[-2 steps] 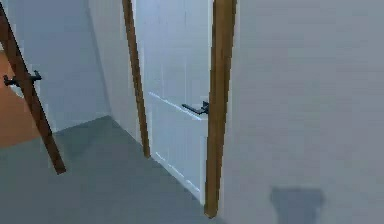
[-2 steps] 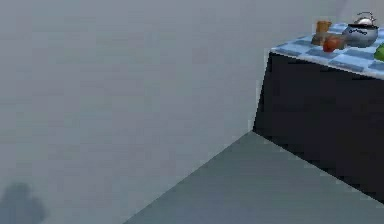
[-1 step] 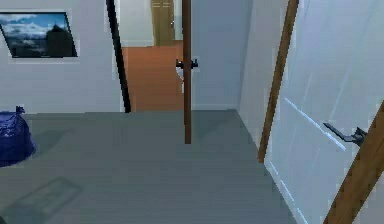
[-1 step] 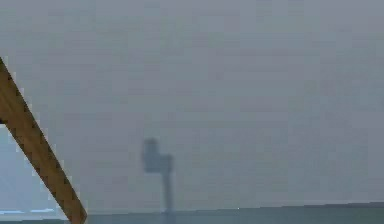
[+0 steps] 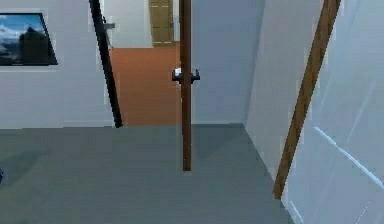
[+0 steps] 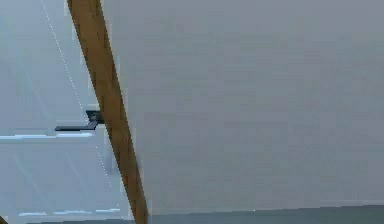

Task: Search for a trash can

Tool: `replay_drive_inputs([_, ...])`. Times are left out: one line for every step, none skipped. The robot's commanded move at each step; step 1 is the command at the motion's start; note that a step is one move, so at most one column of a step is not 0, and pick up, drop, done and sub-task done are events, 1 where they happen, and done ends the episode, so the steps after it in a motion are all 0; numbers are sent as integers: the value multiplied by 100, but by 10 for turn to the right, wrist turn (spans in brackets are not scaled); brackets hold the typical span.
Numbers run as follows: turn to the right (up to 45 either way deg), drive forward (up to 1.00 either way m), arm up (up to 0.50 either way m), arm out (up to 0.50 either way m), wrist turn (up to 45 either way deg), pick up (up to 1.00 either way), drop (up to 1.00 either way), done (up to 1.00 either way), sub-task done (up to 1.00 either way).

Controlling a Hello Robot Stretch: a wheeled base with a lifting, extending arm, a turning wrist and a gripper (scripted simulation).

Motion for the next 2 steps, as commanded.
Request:
replay_drive_inputs([-240, 0, 0, 0, 0, 0, 0, 0, 0])
replay_drive_inputs([0, 100, 0, 0, 0, 0, 0, 0, 0])
